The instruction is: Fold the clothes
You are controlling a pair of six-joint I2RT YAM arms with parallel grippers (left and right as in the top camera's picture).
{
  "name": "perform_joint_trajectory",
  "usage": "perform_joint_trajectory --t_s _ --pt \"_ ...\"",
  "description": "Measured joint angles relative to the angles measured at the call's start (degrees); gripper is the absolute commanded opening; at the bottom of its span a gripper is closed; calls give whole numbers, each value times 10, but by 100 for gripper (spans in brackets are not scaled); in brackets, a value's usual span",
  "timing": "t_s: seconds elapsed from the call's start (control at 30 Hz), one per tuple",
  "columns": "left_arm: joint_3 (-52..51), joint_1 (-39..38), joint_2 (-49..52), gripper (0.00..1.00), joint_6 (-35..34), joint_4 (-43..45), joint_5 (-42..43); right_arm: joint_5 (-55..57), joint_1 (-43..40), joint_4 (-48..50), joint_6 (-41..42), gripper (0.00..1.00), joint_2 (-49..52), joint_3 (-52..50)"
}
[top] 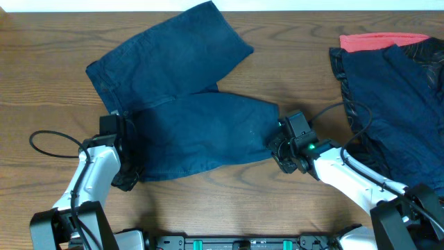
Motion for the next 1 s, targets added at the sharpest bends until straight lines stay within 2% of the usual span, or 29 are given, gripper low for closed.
perform_joint_trajectory --t_s 0.07,0.13,0.17,0.37,0.53,0.73,1.0 --pt "0 0 0 6 3 -4 0 5 4 6 11 31 6 0" --pt "0 0 0 6 5 -7 0 7 11 10 15 7 11 0" --pt "0 0 0 6 5 -10 0 10 14 10 19 1 13 0" --pt "0 0 -7 6 39 -44 7 57 11 34 0 1 16 -1" --pt "1 -4 -67 6 96 -80 68 74 -37 70 -108 1 -4 4" --pt "3 -44 -190 6 140 -137 150 48 -116 -17 -226 1 -84 58" --pt "6 -169 -348 6 151 -208 200 39 -177 -146 -319 1 -202 122"
